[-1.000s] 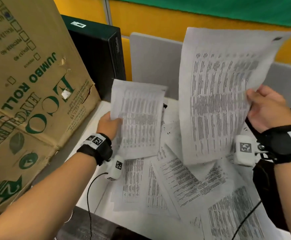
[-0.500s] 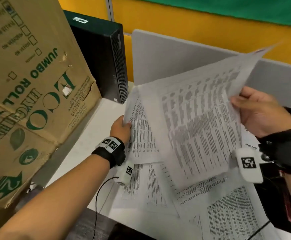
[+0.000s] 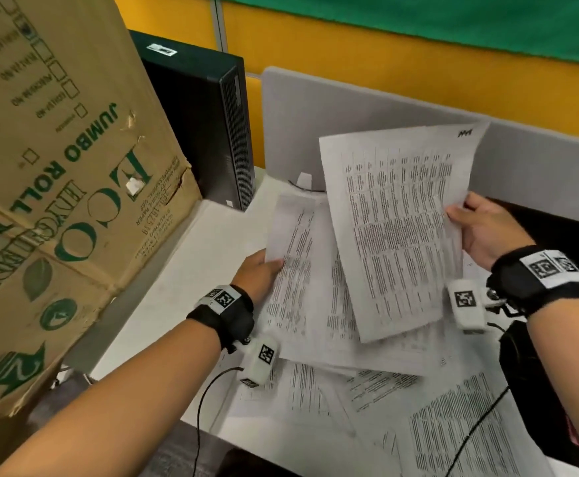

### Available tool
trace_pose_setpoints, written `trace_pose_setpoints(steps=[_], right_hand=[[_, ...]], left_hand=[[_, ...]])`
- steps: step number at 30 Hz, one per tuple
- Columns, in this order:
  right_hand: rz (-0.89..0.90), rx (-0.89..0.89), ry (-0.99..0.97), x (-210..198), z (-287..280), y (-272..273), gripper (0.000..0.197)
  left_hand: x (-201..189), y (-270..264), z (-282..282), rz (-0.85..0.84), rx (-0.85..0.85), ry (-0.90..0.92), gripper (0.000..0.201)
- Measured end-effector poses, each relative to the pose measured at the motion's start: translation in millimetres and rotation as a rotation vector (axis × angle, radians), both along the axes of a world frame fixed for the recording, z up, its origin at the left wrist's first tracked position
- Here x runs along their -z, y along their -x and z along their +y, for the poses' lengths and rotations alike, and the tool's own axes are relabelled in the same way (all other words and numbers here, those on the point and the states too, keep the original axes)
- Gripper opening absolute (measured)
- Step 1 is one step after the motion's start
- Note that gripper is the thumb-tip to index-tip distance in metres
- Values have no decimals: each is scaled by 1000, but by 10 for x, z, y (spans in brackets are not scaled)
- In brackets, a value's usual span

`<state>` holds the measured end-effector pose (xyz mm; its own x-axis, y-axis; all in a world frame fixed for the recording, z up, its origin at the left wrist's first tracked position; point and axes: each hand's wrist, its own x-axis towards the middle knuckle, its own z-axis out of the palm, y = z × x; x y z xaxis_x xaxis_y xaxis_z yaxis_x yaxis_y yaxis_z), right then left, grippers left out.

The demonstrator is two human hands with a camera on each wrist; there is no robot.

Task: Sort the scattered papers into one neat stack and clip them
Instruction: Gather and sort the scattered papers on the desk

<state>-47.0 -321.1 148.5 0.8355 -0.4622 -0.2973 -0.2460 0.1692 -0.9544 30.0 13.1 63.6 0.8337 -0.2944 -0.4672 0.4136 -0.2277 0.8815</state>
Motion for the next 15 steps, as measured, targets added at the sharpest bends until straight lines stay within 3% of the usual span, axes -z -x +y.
trace_pose_setpoints(steps=[6,9,15], right_hand=[[158,53,185,515,135,35,19],[185,82,272,588,313,34,17],[148,196,461,512,360,139,21]], left_hand=[[152,107,-59,86,26,16,39],[160,175,-67,64,78,-38,29],[254,190,24,-60,67,-178,29]])
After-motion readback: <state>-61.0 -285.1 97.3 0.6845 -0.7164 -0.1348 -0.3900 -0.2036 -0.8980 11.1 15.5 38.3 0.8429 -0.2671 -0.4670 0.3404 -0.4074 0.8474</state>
